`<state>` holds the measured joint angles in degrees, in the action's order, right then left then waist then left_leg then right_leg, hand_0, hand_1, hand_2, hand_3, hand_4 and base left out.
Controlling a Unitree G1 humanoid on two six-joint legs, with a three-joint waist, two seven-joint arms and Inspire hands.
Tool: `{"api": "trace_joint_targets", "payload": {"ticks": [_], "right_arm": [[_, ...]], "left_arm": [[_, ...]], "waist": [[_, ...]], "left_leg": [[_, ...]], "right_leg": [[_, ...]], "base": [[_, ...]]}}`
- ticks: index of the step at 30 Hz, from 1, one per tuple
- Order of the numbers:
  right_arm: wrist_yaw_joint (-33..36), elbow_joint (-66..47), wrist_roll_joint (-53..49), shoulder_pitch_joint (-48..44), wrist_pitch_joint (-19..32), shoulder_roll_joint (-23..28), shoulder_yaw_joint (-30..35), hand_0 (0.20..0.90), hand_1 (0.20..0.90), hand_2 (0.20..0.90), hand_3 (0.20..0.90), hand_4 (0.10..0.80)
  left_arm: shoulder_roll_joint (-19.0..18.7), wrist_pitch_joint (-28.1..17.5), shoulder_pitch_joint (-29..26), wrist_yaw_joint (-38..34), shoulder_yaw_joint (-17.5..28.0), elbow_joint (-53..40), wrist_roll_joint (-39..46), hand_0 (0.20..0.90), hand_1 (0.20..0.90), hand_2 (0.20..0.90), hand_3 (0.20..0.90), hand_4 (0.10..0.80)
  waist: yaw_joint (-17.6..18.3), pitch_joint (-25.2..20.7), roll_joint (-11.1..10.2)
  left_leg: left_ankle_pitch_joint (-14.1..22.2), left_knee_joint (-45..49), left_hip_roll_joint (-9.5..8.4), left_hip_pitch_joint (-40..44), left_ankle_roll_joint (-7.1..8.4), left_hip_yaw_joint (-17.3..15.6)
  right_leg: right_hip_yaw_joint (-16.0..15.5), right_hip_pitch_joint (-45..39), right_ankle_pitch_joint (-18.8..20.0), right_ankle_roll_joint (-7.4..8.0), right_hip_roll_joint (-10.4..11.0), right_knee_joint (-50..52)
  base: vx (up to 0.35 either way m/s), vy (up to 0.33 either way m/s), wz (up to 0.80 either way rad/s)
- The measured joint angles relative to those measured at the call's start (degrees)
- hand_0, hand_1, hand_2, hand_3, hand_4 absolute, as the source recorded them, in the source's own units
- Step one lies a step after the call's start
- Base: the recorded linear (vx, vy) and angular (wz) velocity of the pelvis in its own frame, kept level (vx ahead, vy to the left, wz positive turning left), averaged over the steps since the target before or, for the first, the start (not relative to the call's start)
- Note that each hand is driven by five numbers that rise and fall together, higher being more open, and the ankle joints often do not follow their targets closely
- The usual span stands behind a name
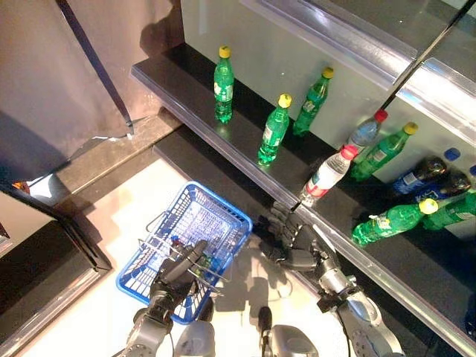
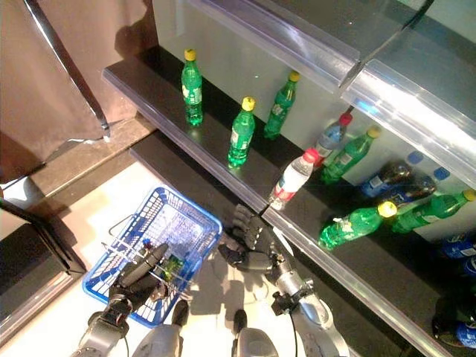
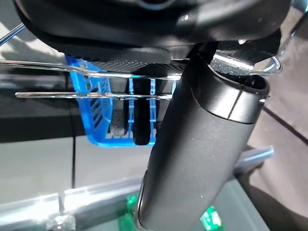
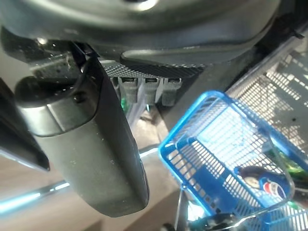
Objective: Pick up the drink and place into the basket.
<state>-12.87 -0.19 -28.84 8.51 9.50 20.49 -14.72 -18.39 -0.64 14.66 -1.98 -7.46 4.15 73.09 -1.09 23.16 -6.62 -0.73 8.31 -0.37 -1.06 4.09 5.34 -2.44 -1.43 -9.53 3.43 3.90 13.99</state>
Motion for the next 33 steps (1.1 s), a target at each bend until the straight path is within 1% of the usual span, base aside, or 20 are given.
{"api": "trace_joint_targets", "payload": {"ticks": [1,2,4,5,7,9,11,14,16,17,18,19,21,23,26,27,30,31,32,33], "right_arm": [[0.0,0.0,0.0,-0.5,0.0,0.1,-0.4,0.900,0.900,0.900,0.900,0.800],[0.0,0.0,0.0,-0.7,0.0,0.3,-0.4,0.900,0.900,0.900,0.900,0.800],[-0.1,0.3,0.0,-0.7,0.0,0.5,-0.4,0.900,0.900,0.900,0.900,0.800],[-0.3,-0.2,0.0,0.0,0.0,1.0,-0.3,0.900,0.900,0.900,0.900,0.800],[-0.5,-0.7,-0.1,1.3,0.0,3.3,-0.3,0.900,0.900,0.900,0.900,0.800],[-0.5,-0.1,-0.1,1.6,0.0,4.9,-0.3,0.900,0.900,0.900,0.900,0.800],[-0.5,0.4,-0.1,2.2,-0.1,5.2,-0.1,0.900,0.900,0.900,0.900,0.800],[-1.6,0.2,-0.8,5.2,-0.1,5.7,0.6,0.900,0.900,0.900,0.900,0.800],[-2.4,0.0,-1.8,7.3,-0.1,7.5,0.7,0.900,0.900,0.900,0.900,0.800],[-3.0,-0.5,-2.6,8.5,-0.1,9.0,1.2,0.900,0.900,0.900,0.900,0.800],[-3.0,-0.2,-2.7,8.6,-0.2,8.9,1.1,0.900,0.900,0.900,0.900,0.800],[-3.0,-0.6,-2.7,8.5,-0.2,8.8,0.8,0.900,0.900,0.900,0.900,0.800],[-2.9,-3.2,-2.9,8.5,-0.1,7.5,0.7,0.900,0.900,0.900,0.900,0.800],[-2.7,-3.8,-3.2,7.8,0.1,4.8,0.7,0.900,0.900,0.900,0.900,0.800],[-2.6,-4.1,-3.2,7.0,1.5,1.3,0.7,0.900,0.900,0.900,0.900,0.800],[-2.6,-4.2,-3.1,6.4,1.8,0.9,0.5,0.900,0.900,0.900,0.900,0.800],[-2.1,-5.0,-3.1,6.6,2.3,2.3,0.7,0.900,0.900,0.900,0.900,0.800],[-2.0,-5.0,-3.1,6.6,2.3,2.4,0.7,0.900,0.900,0.900,0.900,0.800],[-1.9,-4.8,-3.1,6.6,2.3,2.8,1.1,0.900,0.900,0.900,0.900,0.800],[-1.9,-4.8,-3.1,6.3,2.3,3.0,1.3,0.900,0.900,0.900,0.900,0.800]], "left_arm": [[-0.6,-0.5,-0.3,-0.1,0.1,0.1,0.3,0.300,0.300,0.300,0.200,0.100],[-0.8,-0.7,-0.4,-0.9,0.1,0.2,0.3,0.300,0.300,0.300,0.200,0.100],[-0.2,-1.2,0.5,-1.4,0.6,0.4,0.3,0.300,0.300,0.300,0.200,0.100],[0.3,-1.9,1.4,-1.4,0.8,0.4,0.5,0.300,0.300,0.300,0.200,0.100],[2.1,-2.3,1.5,-1.3,0.8,0.3,1.8,0.300,0.300,0.300,0.200,0.100],[3.8,-2.9,1.6,-1.2,0.8,0.2,2.7,0.300,0.300,0.300,0.200,0.100],[4.0,-2.9,2.2,-1.2,1.2,0.4,2.8,0.300,0.300,0.300,0.200,0.100],[3.9,-3.9,4.1,-1.2,2.1,2.4,2.8,0.300,0.300,0.300,0.200,0.100],[4.5,-6.1,4.8,-1.2,3.8,3.0,5.0,0.300,0.300,0.300,0.200,0.100],[4.8,-6.5,5.5,-1.1,3.6,3.0,5.6,0.300,0.300,0.300,0.200,0.100],[4.6,-6.6,5.6,-1.2,3.7,3.3,6.2,0.300,0.300,0.300,0.200,0.100],[3.9,-6.5,5.7,-1.3,3.5,3.5,6.9,0.300,0.300,0.300,0.200,0.100],[2.5,-6.2,5.1,-1.4,3.6,3.5,7.4,0.300,0.300,0.300,0.200,0.100],[2.1,-5.6,4.3,-1.4,3.5,3.5,7.3,0.300,0.300,0.300,0.200,0.100],[1.5,-5.4,4.4,-1.5,3.9,3.4,7.1,0.300,0.300,0.300,0.200,0.100],[1.4,-5.3,4.4,-1.5,4.2,3.4,7.1,0.300,0.300,0.300,0.200,0.100],[-0.5,-5.0,4.3,-1.5,4.2,2.2,7.1,0.300,0.300,0.300,0.200,0.100],[-0.7,-5.0,4.5,-1.5,4.2,1.9,7.1,0.300,0.300,0.300,0.200,0.100],[-0.4,-5.0,4.5,-1.5,3.9,1.7,7.1,0.300,0.300,0.300,0.200,0.100],[-0.2,-5.1,4.7,-1.5,3.6,1.0,7.1,0.300,0.300,0.300,0.200,0.100]], "waist": [[-0.8,-0.3,-0.7],[-0.6,-0.3,-0.7],[-2.1,-0.2,-0.6],[-2.7,-0.5,-0.2],[-2.7,-1.8,1.8],[-2.8,-2.2,3.2],[-3.8,-2.3,4.1],[-4.9,-2.4,5.1],[-4.9,-2.5,5.8],[-4.0,-3.1,7.0],[-3.5,-3.3,6.3],[-3.6,-3.8,5.2],[-3.3,-3.9,2.7],[-3.4,-3.9,1.8],[-4.4,-4.0,1.2],[-4.8,-3.9,1.3],[-4.5,-4.4,0.4],[-4.7,-4.5,0.2],[-4.8,-4.7,0.1],[-5.0,-4.6,0.3]], "left_leg": [[1.1,6.0,-0.42,-3.4,1.68,-0.8],[1.1,12.7,-1.16,-6.7,1.78,-1.2],[-0.8,19.2,-1.48,-8.8,2.66,-1.7],[-1.5,21.0,-1.88,-9.7,1.16,-2.1],[0.5,15.8,-1.64,-9.9,-1.40,-3.0],[0.5,9.9,-1.43,-10.1,-1.36,-2.8],[0.2,1.7,0.46,-10.1,-1.02,-0.5],[-0.5,-2.4,3.85,-10.2,0.07,3.5],[-0.2,0.6,5.11,-9.9,-0.23,3.7],[-1.5,1.8,6.01,-9.5,0.67,3.6],[-4.1,2.8,4.68,-9.6,0.89,1.7],[-4.9,3.4,2.61,-9.7,-0.21,0.8],[-3.8,3.4,-1.30,-9.5,-2.67,-1.4],[-3.8,1.6,-3.07,-7.8,-4.71,-2.0],[-4.1,-1.8,-3.01,-4.7,-6.39,-3.9],[-4.3,-3.3,-2.55,-3.9,-6.41,-5.0],[-4.8,-4.6,-2.35,-3.9,-6.11,-5.1],[-4.9,-4.8,-2.51,-3.9,-5.99,-5.6],[-5.4,-5.4,-2.10,-3.4,-5.31,-5.9],[-5.6,-5.8,-1.61,-3.3,-4.92,-6.1]], "right_leg": [[0.2,3.3,-2.7,-2.81,-1.3,5.7],[1.0,3.8,-4.2,-4.01,-1.2,8.1],[2.2,3.0,-4.7,-4.67,-1.3,9.2],[2.7,1.5,-4.2,-5.43,-1.2,8.6],[2.6,1.3,-4.0,-5.82,-2.2,7.7],[3.0,1.3,-3.6,-6.46,-3.4,7.4],[4.7,0.5,-3.5,-6.73,-5.0,6.3],[7.5,-3.7,-3.8,-6.02,-5.9,3.3],[9.1,-6.1,-5.2,-3.41,-5.2,2.9],[9.3,-7.1,-6.9,-1.80,-4.7,2.9],[9.8,-7.6,-8.3,-0.50,-2.8,3.3],[9.9,-7.8,-9.1,0.80,-0.6,3.4],[8.6,-9.0,-8.8,1.83,3.9,2.0],[5.3,-8.3,-6.5,3.70,6.5,4.7],[1.2,-4.1,-4.1,4.14,8.3,11.3],[-0.4,-2.0,-4.2,3.98,7.8,12.7],[-1.5,0.9,-5.8,2.05,2.7,8.2],[-2.7,1.2,-5.3,1.40,2.1,6.3],[-3.6,1.4,-4.0,-0.69,1.2,5.0],[-3.7,1.1,-3.3,-0.97,0.5,3.7]], "base": [[0.168,-0.040,0.33],[0.165,-0.011,0.22],[0.240,0.075,-0.16],[0.392,0.185,-0.30],[0.422,0.238,0.00],[0.358,0.224,-0.10],[0.374,0.277,-0.44],[0.369,0.385,-0.58],[0.339,0.448,-0.36],[0.399,0.485,-0.17],[0.419,0.445,-0.16],[0.370,0.364,-0.20],[0.314,0.301,-0.11],[0.297,0.331,0.06],[0.235,0.256,-0.25],[0.156,0.106,-0.47],[0.075,0.010,-0.10],[-0.002,-0.037,-0.10],[-0.011,-0.048,-0.19],[-0.006,-0.066,-0.21]]}}
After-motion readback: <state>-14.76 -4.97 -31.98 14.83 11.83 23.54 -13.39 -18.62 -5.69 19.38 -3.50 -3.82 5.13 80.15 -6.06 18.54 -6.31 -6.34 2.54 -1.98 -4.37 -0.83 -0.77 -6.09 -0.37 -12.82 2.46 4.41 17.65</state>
